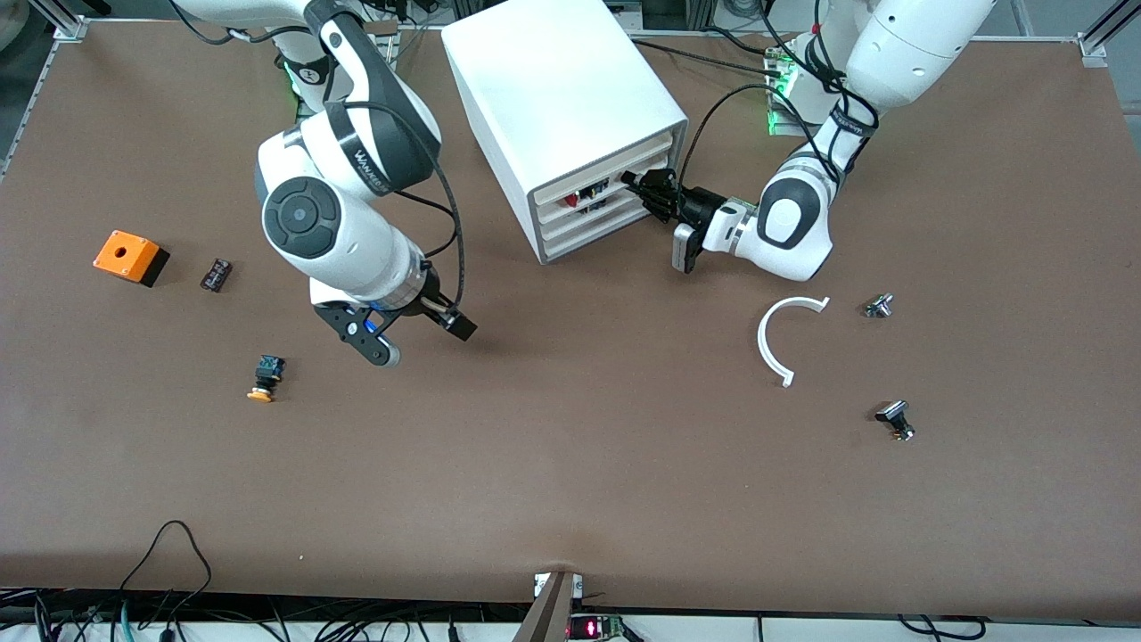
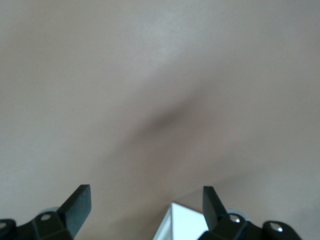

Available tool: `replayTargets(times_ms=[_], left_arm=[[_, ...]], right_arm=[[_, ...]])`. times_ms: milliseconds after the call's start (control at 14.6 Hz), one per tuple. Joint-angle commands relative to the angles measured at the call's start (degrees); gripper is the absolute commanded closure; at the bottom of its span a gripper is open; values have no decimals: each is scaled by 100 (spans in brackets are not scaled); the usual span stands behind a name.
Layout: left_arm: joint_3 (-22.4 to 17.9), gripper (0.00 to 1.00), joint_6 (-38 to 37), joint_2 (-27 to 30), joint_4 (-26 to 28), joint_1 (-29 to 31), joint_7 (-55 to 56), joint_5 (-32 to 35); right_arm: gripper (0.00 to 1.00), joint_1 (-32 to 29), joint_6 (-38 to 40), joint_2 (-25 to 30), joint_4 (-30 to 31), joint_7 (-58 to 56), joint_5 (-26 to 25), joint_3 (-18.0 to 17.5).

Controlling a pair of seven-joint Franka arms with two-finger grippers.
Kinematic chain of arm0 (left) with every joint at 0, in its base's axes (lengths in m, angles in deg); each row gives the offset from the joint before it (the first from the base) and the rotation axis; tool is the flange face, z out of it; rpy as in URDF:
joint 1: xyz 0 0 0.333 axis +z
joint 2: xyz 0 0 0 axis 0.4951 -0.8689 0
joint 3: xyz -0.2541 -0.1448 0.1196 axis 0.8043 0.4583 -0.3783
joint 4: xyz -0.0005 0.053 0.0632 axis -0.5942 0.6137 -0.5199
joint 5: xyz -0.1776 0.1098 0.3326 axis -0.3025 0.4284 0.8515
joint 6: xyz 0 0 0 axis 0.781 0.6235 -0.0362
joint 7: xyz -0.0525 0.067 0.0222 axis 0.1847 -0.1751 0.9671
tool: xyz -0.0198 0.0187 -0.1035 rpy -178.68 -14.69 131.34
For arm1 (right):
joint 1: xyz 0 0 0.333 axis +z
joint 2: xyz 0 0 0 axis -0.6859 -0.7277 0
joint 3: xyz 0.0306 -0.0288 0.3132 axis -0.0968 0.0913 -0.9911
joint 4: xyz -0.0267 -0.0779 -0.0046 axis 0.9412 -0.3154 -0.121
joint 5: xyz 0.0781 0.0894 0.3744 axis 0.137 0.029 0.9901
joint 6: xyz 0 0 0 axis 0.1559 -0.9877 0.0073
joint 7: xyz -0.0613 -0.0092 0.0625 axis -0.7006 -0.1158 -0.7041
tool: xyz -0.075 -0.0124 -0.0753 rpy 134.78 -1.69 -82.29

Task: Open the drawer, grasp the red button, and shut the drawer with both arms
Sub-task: 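Grasp the drawer front with the left gripper while the right gripper approaches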

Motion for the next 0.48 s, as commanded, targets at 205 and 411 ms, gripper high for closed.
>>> replayTargets(times_ms=[205, 411], left_arm=[[-129, 100, 59, -50, -351, 387, -12, 204], [-253, 100, 42, -217, -904, 658, 269, 854]], right_arm=[[1, 411, 490, -770, -1609, 1062, 112, 32], [1, 595, 332, -911, -1873, 1475, 103, 32]])
